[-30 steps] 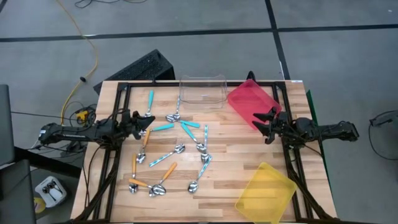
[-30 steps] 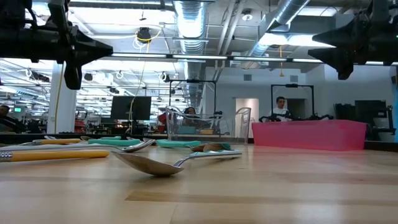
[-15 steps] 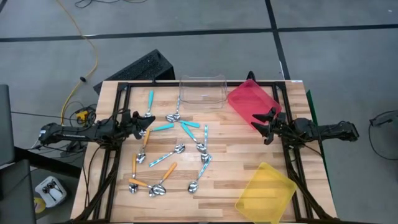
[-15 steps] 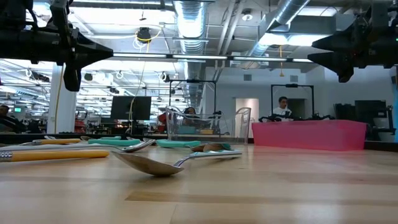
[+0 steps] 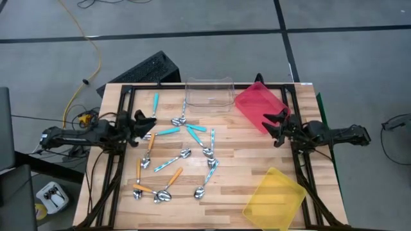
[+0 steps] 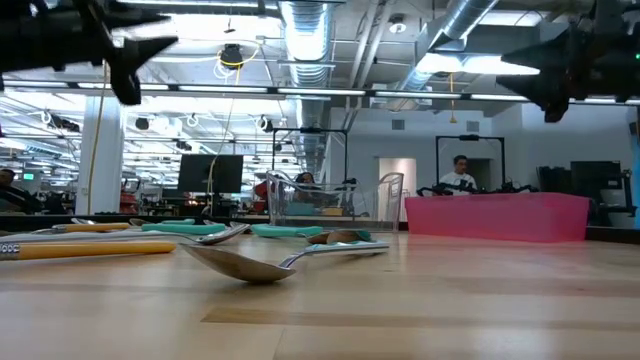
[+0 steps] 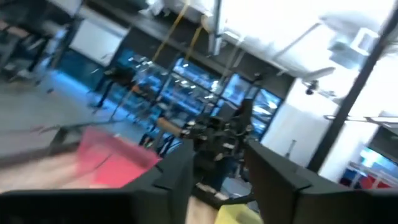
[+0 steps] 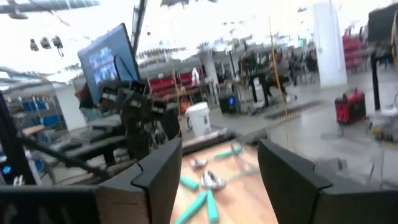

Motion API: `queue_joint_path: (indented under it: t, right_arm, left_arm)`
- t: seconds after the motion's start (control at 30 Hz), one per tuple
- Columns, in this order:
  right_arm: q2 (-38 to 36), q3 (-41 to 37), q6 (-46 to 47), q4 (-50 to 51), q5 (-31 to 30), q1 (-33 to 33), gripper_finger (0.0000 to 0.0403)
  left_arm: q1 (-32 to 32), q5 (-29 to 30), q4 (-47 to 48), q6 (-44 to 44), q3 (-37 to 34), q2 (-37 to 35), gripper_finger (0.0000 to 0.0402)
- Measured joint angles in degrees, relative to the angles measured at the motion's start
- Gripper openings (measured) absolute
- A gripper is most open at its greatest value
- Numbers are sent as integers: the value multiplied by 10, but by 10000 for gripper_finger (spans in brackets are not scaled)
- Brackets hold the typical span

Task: Sort silverware by color (type)
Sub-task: Put the orange spoon into the yellow bin

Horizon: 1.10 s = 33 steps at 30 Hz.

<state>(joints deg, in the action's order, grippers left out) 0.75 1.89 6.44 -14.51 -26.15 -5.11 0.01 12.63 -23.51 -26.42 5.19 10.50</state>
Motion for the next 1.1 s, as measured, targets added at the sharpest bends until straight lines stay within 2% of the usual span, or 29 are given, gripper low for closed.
queue_joint_path:
  t: [0.13, 0.27, 0.47, 0.6, 0.7, 0.83, 1.1]
  right_arm:
    - [6, 34, -32, -2, -1, 0, 253]
    - [36, 82, -67, 16, 0, 0, 260]
    - [133, 164, -99, 42, 3, 0, 260]
    - [223, 229, -99, 94, 5, -3, 261]
    - [291, 267, -97, 116, 5, -11, 260]
    - [367, 297, -101, 114, 5, -22, 260]
    - [481, 332, -110, 109, 6, -28, 260]
  left_arm:
    - [0, -49, 29, 8, 55, 14, 211]
    - [0, -105, 181, 7, 157, 62, 262]
    - [-11, -203, 477, 41, 333, 193, 276]
    - [-42, -225, 639, 40, 416, 273, 275]
    - [-87, -210, 697, 3, 435, 315, 275]
    - [-174, -163, 703, -55, 421, 356, 274]
    - [-380, -17, 706, -139, 414, 441, 274]
